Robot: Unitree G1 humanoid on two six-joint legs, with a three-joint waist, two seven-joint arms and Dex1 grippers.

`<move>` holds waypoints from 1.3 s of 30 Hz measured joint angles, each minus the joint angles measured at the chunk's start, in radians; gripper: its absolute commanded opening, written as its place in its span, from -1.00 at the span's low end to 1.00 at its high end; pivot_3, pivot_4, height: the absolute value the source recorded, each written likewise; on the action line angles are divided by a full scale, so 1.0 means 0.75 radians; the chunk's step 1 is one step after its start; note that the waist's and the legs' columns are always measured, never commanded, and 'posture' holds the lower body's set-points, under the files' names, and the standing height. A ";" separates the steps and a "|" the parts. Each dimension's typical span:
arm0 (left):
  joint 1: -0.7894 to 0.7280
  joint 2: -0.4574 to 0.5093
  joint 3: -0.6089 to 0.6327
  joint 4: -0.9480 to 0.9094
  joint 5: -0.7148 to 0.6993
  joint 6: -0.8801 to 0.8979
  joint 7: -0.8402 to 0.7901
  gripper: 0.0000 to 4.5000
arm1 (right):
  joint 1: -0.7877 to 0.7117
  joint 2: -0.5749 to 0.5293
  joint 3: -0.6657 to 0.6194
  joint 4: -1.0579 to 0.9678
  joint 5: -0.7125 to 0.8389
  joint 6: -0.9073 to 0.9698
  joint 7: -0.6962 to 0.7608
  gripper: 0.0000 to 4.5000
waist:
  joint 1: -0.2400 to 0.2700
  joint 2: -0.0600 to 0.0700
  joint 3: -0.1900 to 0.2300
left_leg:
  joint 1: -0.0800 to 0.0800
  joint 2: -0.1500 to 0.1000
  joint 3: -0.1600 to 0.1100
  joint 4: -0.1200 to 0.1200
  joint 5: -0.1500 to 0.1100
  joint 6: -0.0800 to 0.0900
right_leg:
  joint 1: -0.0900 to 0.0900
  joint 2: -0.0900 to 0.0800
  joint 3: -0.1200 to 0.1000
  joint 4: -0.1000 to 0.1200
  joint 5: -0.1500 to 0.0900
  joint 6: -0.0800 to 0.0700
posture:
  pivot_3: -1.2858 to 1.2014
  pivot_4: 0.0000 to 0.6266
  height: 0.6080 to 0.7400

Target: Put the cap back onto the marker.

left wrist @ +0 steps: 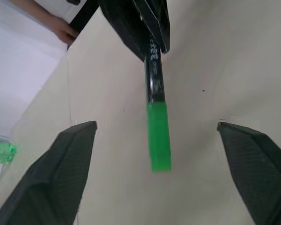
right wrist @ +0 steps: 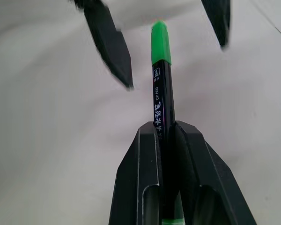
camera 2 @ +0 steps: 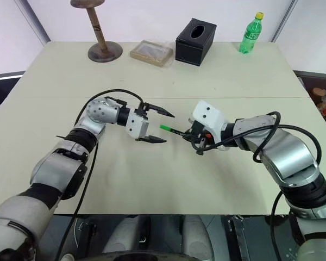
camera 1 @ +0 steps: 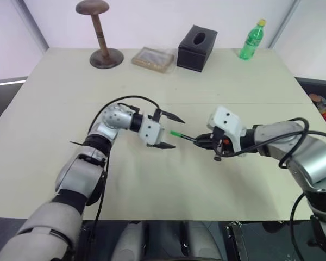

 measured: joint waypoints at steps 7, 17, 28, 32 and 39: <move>0.124 0.036 0.112 -0.272 -0.168 0.509 0.011 0.98 | 0.098 0.011 -0.088 0.049 -0.020 -0.009 -0.089 -1.00 | 0.001 0.000 0.000 | 0.000 0.000 0.000 0.000 0.000 0.000 | 0.000 0.000 0.000 0.000 0.000 0.000 | 0.03 -0.52 1.00; 0.443 0.116 0.163 -1.032 -0.255 1.335 0.291 0.98 | 0.251 0.256 -0.352 0.071 -0.141 0.110 -0.538 -1.00 | 0.003 0.001 0.000 | 0.000 0.001 -0.001 0.000 0.001 -0.001 | -0.001 0.000 0.002 0.002 0.000 0.000 | 0.03 -0.52 1.00; 0.542 0.230 0.185 -1.416 -0.323 1.804 0.371 0.98 | 0.484 0.416 -0.598 0.035 -0.254 0.228 -0.828 -1.00 | 0.001 0.002 -0.001 | 0.000 0.000 0.000 0.000 0.001 -0.001 | 0.000 0.000 0.002 0.002 0.000 0.000 | 0.03 -0.52 1.00; 0.568 0.248 0.179 -1.502 -0.351 1.938 0.383 0.98 | 0.499 0.477 -0.614 -0.005 -0.259 0.244 -0.860 -1.00 | -0.005 0.002 -0.001 | 0.001 0.002 0.000 -0.001 0.001 -0.001 | 0.000 0.001 0.002 0.002 0.000 -0.001 | 0.03 -0.52 1.00; 0.600 0.284 0.152 -1.529 -0.359 1.998 0.374 1.00 | 0.507 0.569 -0.606 -0.096 -0.258 0.306 -0.883 -0.15 | 0.002 0.003 -0.001 | 0.001 0.001 0.000 -0.001 0.001 -0.001 | 0.000 0.001 0.002 0.001 0.000 -0.001 | 0.03 -0.52 1.00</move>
